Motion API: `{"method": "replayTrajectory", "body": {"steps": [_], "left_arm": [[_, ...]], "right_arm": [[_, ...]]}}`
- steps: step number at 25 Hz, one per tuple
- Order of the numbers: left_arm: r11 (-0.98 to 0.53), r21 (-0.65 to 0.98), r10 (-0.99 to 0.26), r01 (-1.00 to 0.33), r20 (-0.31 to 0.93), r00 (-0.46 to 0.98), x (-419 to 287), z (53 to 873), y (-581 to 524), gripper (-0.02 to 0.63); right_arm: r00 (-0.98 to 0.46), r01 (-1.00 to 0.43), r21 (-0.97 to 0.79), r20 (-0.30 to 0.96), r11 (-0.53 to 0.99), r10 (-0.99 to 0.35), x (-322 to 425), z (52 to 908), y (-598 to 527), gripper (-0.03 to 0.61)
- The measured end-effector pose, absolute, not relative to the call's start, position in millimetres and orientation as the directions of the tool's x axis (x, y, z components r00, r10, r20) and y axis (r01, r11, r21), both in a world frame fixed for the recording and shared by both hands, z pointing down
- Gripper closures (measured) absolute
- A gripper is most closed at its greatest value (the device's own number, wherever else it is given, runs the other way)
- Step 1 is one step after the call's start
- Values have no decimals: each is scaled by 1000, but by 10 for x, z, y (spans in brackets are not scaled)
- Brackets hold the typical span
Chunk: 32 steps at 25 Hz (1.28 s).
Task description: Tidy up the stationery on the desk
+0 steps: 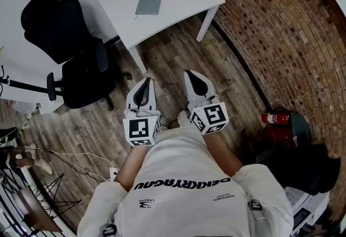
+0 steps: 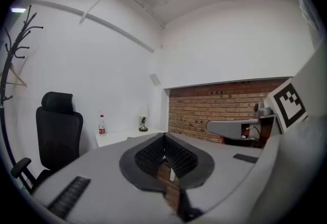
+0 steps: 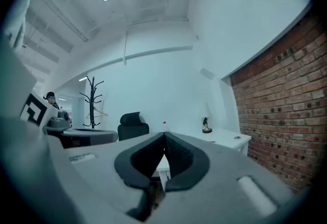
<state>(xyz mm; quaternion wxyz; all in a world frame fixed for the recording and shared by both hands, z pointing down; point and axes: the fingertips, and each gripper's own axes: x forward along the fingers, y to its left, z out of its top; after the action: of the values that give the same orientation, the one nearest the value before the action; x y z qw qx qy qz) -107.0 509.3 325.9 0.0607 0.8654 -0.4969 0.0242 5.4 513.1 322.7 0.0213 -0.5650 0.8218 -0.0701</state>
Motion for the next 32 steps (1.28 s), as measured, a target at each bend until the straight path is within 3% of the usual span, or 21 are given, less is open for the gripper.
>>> {"method": "replayTrajectory", "body": {"steps": [17, 32], "left_arm": [[-483, 99, -857, -870, 151, 492, -913, 3480, 5020, 615], [-359, 96, -901, -928, 225, 372, -444, 3558, 3509, 616]], "right_arm": [[-396, -912, -151, 71, 383, -916, 136, 3386, 5042, 581], [-451, -884, -187, 107, 428, -886, 761, 3360, 3457, 581]]}}
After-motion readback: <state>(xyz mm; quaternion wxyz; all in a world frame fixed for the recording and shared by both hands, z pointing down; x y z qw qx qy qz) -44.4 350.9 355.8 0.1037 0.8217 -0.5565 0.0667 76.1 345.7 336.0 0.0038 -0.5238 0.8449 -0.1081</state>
